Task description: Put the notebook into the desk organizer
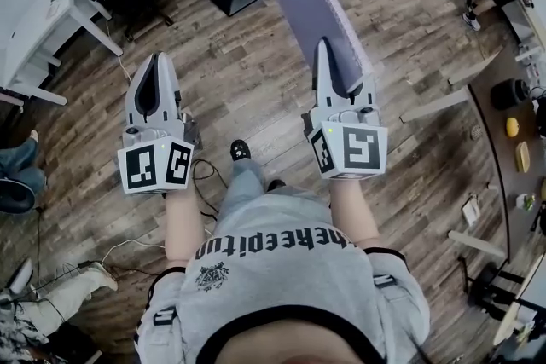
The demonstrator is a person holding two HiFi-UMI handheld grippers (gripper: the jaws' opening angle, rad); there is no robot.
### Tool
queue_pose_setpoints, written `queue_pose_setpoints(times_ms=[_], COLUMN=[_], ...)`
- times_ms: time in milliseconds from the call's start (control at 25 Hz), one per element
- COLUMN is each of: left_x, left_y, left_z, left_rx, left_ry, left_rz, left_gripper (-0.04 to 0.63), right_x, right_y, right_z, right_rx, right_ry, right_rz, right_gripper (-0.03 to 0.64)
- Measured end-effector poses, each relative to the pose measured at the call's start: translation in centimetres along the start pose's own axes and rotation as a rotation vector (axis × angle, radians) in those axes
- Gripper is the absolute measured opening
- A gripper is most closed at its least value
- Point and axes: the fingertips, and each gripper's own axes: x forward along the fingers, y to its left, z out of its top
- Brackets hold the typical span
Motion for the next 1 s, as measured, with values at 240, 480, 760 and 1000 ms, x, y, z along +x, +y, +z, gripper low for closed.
queue_pose_setpoints(times_ms=[240,480,760,1000], left_x=[1.7,5.2,10.7,15.0], left_y=[1.4,4.0,8.4,12.1], left_z=[0.0,0.0,-0.4,-0.6], left_rx=[0.010,0.030,0.061,0.070], left_ry=[-0.019,-0.025,-0.034,-0.054], left_rz=[-0.005,-0.018,-0.028,-0.069], left_gripper=[0.003,0.003,0.003,0.003], right_x=[2.2,6.4,13.1,18.2], right_y=[0.3,1.0,2.1,3.2], right_z=[-0.3,-1.3,-2.2,-3.0], right_rx=[0.007,0.001,0.002,0.004], right_ry=[-0.016,0.003,-0.005,-0.013], right_rz=[0.014,0.010,0.000,-0.033], right_gripper=[0.031,0.031,0.032,0.031])
